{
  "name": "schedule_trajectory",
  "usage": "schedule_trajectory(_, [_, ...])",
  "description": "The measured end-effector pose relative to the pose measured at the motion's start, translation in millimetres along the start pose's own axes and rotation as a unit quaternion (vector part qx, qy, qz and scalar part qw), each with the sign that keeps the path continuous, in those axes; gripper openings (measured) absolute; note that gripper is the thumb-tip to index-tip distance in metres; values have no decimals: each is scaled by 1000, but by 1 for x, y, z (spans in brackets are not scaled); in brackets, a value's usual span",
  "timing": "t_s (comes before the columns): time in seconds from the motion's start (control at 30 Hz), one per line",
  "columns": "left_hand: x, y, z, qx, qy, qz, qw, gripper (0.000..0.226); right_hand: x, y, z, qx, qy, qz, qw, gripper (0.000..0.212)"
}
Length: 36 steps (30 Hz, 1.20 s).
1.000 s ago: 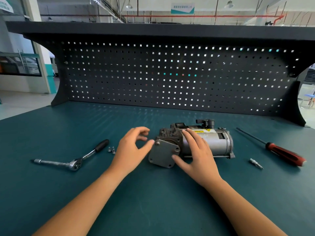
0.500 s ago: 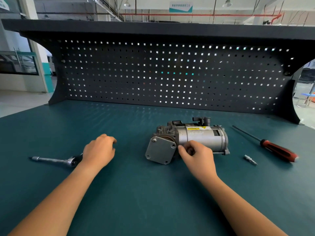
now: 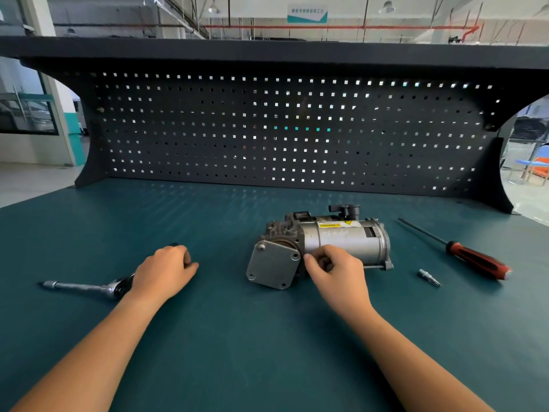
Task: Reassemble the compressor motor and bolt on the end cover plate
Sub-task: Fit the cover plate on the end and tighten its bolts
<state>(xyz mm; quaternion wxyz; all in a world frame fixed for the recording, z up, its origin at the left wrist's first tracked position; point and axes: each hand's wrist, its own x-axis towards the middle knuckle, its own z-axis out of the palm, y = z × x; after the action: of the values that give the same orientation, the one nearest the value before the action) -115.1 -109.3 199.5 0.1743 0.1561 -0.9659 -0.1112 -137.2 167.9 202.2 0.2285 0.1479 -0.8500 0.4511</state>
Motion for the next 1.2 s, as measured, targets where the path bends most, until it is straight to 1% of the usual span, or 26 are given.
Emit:
schedule_trajectory(0.07, [0,0,0,5,-3,-1,1000,18,-1,-1,0,-12,-24,9,1000,21])
schedule_trajectory(0.1, [0,1,0,8,0,-4,1000,19,-1,-1,0,-29,-50,17,998,23])
schedule_trajectory(0.13, [1,1,1,9,4,-10,1000,19,-1,-1,0,-53,-84,28,995,28])
schedule_trajectory(0.2, [1,1,1,6,7,-24,1000,19,-3,-2,2,-100,-142,53,983,44])
schedule_trajectory(0.27, [1,1,2,2,8,-39,999,20,-5,-3,4,-126,-163,68,976,54])
schedule_trajectory(0.33, [1,0,2,6,9,-51,999,22,-7,-4,7,-148,-169,68,972,56])
schedule_trajectory(0.43, [1,-2,3,4,14,-49,999,16,-8,-6,9,-196,-146,48,968,50])
schedule_trajectory(0.5, [1,-3,3,2,11,-45,999,10,-6,-6,9,-255,-103,10,961,44])
schedule_trajectory(0.57, [0,-3,1,4,1,-43,999,9,-6,-3,9,-285,-44,-43,957,42])
schedule_trajectory(0.63, [0,-4,1,6,-12,-42,999,9,-8,0,12,-262,18,-90,961,47])
schedule_trajectory(0.73, [0,-7,1,-4,-39,-31,999,7,-8,4,14,-217,72,-98,969,66])
schedule_trajectory(0.8, [0,-8,1,-16,-55,-22,998,7,-7,6,12,-217,70,-85,970,76])
schedule_trajectory(0.87, [-1,-9,1,-26,-58,-20,998,9,-5,8,11,-226,49,-75,970,81])
schedule_trajectory(1.0, [-4,-1,1,-35,-40,5,999,14,-3,10,11,-236,14,-65,969,79])
schedule_trajectory(1.2, [-12,9,-4,-47,-39,39,997,10,-2,11,11,-225,12,-63,972,78])
